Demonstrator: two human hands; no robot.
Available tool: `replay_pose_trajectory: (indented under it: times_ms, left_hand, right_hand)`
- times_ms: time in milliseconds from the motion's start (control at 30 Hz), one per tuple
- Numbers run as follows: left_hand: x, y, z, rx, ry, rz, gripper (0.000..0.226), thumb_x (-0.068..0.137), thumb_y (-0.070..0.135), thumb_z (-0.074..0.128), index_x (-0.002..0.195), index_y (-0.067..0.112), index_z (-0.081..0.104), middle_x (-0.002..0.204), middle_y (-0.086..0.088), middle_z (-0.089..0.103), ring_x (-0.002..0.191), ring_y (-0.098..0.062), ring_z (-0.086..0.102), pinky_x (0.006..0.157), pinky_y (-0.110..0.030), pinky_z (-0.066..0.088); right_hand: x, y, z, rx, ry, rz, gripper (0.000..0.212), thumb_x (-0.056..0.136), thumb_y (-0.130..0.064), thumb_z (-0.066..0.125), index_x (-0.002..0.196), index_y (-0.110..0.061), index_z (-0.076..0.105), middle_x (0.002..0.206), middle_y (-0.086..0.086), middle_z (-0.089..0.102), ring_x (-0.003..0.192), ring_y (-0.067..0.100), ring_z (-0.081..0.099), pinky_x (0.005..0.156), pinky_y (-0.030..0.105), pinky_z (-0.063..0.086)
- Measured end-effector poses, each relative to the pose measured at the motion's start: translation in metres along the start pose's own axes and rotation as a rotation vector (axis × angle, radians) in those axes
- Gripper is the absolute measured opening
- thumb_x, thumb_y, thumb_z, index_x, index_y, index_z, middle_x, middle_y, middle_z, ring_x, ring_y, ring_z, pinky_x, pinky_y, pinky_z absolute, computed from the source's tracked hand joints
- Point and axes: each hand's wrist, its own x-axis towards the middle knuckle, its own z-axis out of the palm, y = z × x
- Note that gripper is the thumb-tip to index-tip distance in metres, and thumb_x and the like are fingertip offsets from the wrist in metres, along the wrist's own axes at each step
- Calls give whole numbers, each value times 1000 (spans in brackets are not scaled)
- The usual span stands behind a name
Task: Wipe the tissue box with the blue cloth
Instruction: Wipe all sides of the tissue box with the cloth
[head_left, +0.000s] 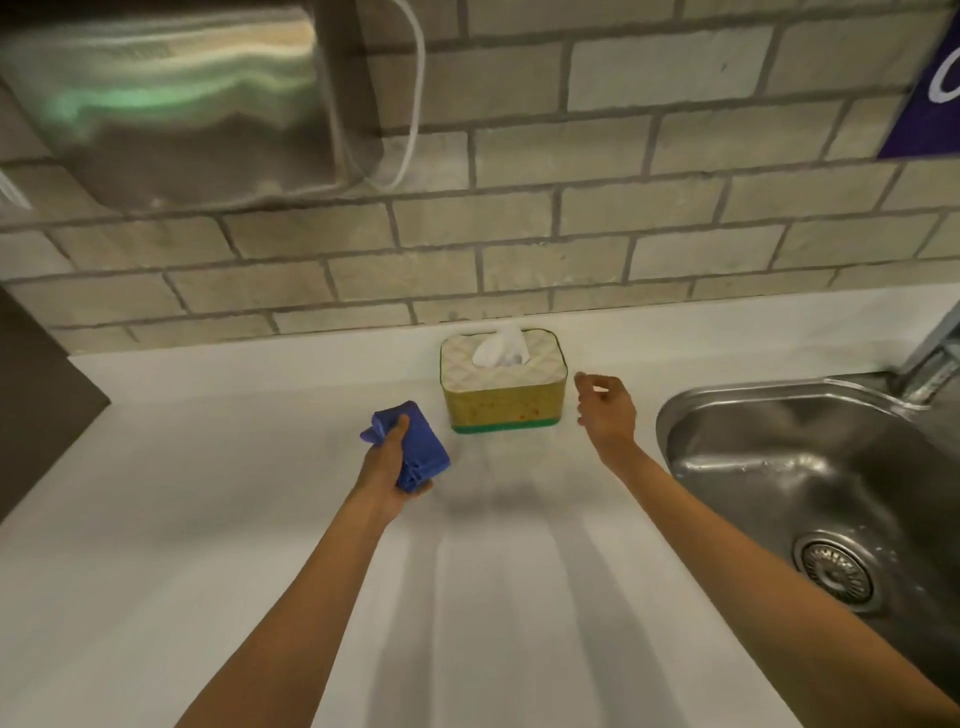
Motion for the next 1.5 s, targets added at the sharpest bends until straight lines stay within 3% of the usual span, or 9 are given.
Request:
replay_pose_trajectory:
  times_ms: [233, 333, 467, 600, 800, 967, 1100, 1267, 1500]
  left_hand:
    - [47, 19, 37, 115, 206, 212, 47, 92, 33, 53, 128, 2, 49, 106, -14, 56, 88, -26, 58, 70, -31, 46]
    - [61, 19, 49, 221, 191, 245, 46, 92, 36, 53, 124, 4, 53, 112, -19, 61, 107, -33, 59, 80, -32, 45]
    - [64, 14, 61, 277, 174, 257, 45, 92, 38, 51, 122, 5, 55, 108, -15, 61, 98, -27, 56, 86, -35, 46]
    - [56, 8, 62, 311, 169, 290, 24, 93, 34, 52, 97, 12, 60, 75, 0, 55, 90, -23, 53, 65, -26, 45]
    - [18, -8, 57, 425, 206, 333, 30, 93, 36, 50, 65, 26, 46, 65, 4, 51, 70, -19, 52, 58, -25, 42]
    - [-27, -23, 47, 584, 270, 340, 33, 92, 44, 47, 70, 19, 49, 63, 1, 52, 71, -22, 53, 57, -28, 41]
    - [-61, -34, 36, 709, 288, 352, 37, 92, 46, 45, 69, 16, 48, 62, -1, 52, 74, -25, 54, 68, -32, 41]
    - [-93, -45, 30, 912, 299, 427, 41, 92, 50, 39, 74, 15, 50, 76, -7, 56, 75, -25, 53, 69, -31, 39]
    - [-112, -43, 31, 1059, 308, 449, 47, 92, 52, 35, 73, 14, 52, 77, -8, 58, 74, -26, 55, 66, -30, 39]
  right_hand:
    - [36, 15, 15, -52, -297, 42, 66, 94, -48, 36, 147, -10, 25, 152, 10, 34, 138, 29, 36, 110, 36, 30]
    - [41, 22, 20, -2, -358, 3, 63, 94, -48, 35, 144, -11, 33, 148, 10, 41, 133, 27, 42, 110, 40, 36]
    - [38, 26, 23, 61, -360, -71, 44, 96, -38, 37, 132, -16, 50, 123, 2, 58, 111, 18, 54, 90, 28, 44]
    - [30, 29, 19, 29, -369, -111, 40, 96, -33, 42, 133, -19, 48, 116, -3, 58, 107, 16, 54, 91, 28, 45]
    - [-6, 39, -10, -55, -340, -139, 40, 94, -39, 44, 128, -22, 52, 113, -1, 62, 110, 24, 59, 92, 35, 48]
    - [-45, 43, -44, -138, -242, -100, 57, 87, -51, 50, 131, -16, 50, 122, 7, 62, 105, 23, 58, 83, 30, 44]
    - [-74, 43, -69, -177, -235, -111, 60, 84, -53, 53, 128, -12, 51, 109, 10, 65, 89, 19, 58, 76, 30, 46]
    - [-95, 46, -94, -210, -234, -94, 62, 80, -58, 54, 122, -12, 54, 101, 8, 64, 92, 23, 62, 78, 33, 51]
    - [-89, 47, -112, -203, -297, -49, 80, 69, -67, 59, 129, -16, 47, 121, 15, 62, 102, 30, 64, 86, 43, 55]
